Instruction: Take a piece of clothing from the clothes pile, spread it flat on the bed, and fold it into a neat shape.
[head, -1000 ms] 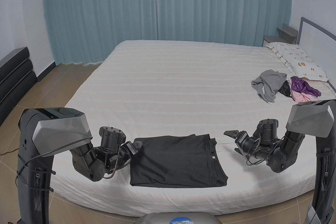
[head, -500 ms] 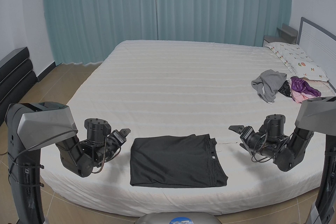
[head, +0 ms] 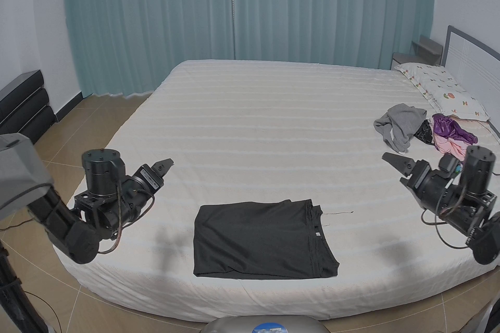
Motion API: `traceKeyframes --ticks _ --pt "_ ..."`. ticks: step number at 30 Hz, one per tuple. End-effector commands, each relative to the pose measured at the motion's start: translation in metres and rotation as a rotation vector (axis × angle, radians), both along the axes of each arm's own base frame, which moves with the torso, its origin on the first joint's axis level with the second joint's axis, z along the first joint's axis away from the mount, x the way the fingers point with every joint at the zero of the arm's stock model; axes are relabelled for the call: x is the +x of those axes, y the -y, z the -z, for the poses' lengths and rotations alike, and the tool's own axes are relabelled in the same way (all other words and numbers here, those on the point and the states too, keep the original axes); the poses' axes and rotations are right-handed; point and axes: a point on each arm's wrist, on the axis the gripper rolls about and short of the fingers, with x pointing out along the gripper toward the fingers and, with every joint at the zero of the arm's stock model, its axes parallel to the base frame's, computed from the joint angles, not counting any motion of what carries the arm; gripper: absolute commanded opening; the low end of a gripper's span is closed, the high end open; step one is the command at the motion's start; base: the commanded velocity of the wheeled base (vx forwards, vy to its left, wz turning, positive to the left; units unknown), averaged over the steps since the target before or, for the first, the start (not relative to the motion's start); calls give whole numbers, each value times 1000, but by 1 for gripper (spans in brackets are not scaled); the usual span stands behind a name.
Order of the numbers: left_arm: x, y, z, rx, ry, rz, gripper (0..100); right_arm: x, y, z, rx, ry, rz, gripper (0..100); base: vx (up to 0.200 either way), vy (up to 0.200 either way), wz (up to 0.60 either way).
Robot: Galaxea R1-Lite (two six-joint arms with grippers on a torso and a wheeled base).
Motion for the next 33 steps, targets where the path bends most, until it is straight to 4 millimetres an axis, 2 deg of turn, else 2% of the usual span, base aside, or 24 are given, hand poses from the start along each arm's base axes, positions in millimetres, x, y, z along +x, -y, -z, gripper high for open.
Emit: traceKeyframes --ticks 1,2,3,4,5,6,9,10,11,14,21,28,33 --pt "-89 -20 -77 111 258 -43 100 -107 28 -47 -181 286 65 100 0 0 0" --pt "-95 -22 -79 124 269 -42 100 -114 30 -50 -185 305 68 100 0 0 0" --pt "-113 -28 -84 156 304 -41 100 -128 34 -53 -198 327 77 100 0 0 0" --pt "-117 -30 -85 163 312 -41 100 -131 35 -54 -201 329 80 100 0 0 0" --pt "-139 -38 -92 204 365 -44 100 -147 40 -55 -228 327 94 100 0 0 0" --pt "-150 -41 -94 227 387 -50 100 -158 43 -53 -246 324 91 100 0 0 0" --pt "-184 -54 -95 332 423 -103 100 -194 49 -42 -309 329 51 100 0 0 0" --pt "-185 -55 -95 337 424 -106 100 -196 50 -41 -314 328 48 100 0 0 0" --pt "-203 -62 -96 392 427 -147 100 -214 53 -33 -368 331 25 100 0 0 0" --pt "-233 -73 -100 452 456 -188 100 -239 58 -21 -462 346 16 100 0 0 0" --pt "-297 -95 -95 667 457 -275 100 -262 61 -18 -646 412 69 100 0 0 0" --pt "-329 -99 -87 769 450 -397 100 -272 62 -18 -837 509 90 100 0 0 0" --pt "-343 -99 -84 827 462 -467 100 -274 64 -24 -874 505 163 100 0 0 0"
